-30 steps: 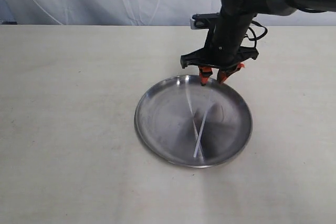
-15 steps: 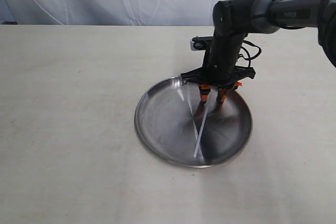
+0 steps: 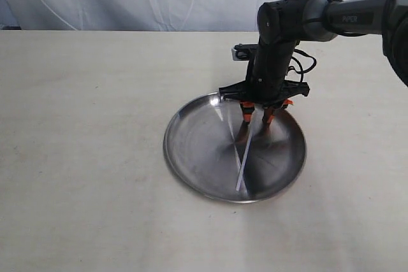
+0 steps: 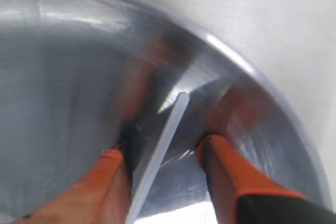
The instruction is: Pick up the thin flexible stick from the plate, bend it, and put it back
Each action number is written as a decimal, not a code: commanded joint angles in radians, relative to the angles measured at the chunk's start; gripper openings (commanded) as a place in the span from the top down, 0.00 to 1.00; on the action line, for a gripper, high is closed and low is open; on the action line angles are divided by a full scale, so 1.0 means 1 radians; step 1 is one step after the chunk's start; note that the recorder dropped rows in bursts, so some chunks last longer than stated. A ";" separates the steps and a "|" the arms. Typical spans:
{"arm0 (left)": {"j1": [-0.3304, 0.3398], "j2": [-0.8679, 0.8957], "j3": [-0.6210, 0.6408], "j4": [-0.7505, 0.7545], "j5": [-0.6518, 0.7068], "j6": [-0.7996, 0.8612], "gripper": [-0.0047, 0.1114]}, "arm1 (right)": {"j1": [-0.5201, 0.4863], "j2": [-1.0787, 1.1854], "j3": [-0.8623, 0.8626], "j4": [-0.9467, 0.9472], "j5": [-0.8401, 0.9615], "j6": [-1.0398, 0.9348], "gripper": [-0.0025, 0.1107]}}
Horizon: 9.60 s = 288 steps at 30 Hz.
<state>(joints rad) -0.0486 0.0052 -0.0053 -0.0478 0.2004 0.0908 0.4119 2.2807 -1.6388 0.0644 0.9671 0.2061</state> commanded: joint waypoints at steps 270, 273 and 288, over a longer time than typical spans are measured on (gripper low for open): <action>-0.163 1.321 -0.626 -1.697 0.679 0.894 0.45 | -0.002 -0.666 0.517 1.036 -0.106 -1.121 0.99; -0.163 1.321 -0.626 -1.697 0.679 0.884 0.46 | -0.002 -0.670 0.517 1.089 -0.163 -1.088 0.99; -0.132 1.306 -0.626 -1.697 0.499 0.777 0.50 | -0.002 -0.682 0.517 1.536 -0.521 -1.017 0.99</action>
<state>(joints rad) -0.1957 1.3267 -0.6269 -1.7280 0.7281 0.9142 0.4120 1.6085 -1.1241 1.5179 0.4741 -0.8104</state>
